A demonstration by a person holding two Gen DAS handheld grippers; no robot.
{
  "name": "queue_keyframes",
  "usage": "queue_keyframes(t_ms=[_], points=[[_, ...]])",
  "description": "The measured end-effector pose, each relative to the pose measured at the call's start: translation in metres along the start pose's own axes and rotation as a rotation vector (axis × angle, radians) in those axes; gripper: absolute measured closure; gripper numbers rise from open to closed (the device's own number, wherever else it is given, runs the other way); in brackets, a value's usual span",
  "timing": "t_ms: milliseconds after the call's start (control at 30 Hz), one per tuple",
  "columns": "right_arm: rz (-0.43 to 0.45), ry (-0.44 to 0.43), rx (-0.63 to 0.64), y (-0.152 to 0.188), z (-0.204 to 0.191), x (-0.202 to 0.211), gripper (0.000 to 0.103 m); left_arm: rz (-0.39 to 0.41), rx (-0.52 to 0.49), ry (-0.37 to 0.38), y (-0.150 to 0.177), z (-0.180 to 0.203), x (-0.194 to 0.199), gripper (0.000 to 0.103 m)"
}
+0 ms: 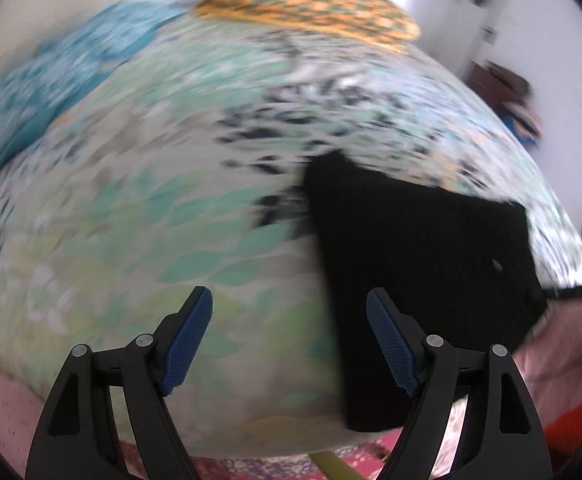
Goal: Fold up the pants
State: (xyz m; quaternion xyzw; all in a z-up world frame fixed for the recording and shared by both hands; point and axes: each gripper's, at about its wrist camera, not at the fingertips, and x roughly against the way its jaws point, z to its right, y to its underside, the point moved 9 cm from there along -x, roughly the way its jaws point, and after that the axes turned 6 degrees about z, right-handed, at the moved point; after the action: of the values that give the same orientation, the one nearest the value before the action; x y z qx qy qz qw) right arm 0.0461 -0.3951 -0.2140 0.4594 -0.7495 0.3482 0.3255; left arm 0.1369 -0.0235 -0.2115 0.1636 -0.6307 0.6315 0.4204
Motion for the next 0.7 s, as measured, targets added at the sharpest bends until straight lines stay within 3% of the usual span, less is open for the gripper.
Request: queue_keyframes(t_ms=[100, 233, 333, 433, 467, 567, 700], points=[[0.106, 0.097, 0.108, -0.025, -0.008, 0.031, 0.065, -0.013, -0.099, 0.044, 0.01, 0.031, -0.003, 0.022], [0.203, 0.056, 0.237, -0.06, -0.054, 0.043, 0.065, -0.058, -0.175, 0.054, 0.026, 0.052, -0.015, 0.022], [0.215, 0.021, 0.273, -0.086, -0.068, 0.014, 0.065, -0.075, -0.198, 0.055, 0.032, 0.058, -0.02, 0.022], [0.155, 0.179, 0.255, -0.097, -0.029, -0.036, 0.069, -0.096, -0.233, 0.041, 0.04, 0.061, -0.024, 0.019], [0.149, 0.182, 0.241, -0.097, -0.023, -0.046, 0.069, -0.099, -0.235, 0.044, 0.042, 0.063, -0.024, 0.018], [0.182, 0.138, 0.192, -0.099, -0.016, -0.041, 0.068, -0.105, -0.244, 0.041, 0.047, 0.067, -0.025, 0.018], [0.2, 0.137, 0.235, -0.089, -0.032, -0.003, 0.069, -0.113, -0.241, 0.049, 0.046, 0.067, -0.023, 0.018]])
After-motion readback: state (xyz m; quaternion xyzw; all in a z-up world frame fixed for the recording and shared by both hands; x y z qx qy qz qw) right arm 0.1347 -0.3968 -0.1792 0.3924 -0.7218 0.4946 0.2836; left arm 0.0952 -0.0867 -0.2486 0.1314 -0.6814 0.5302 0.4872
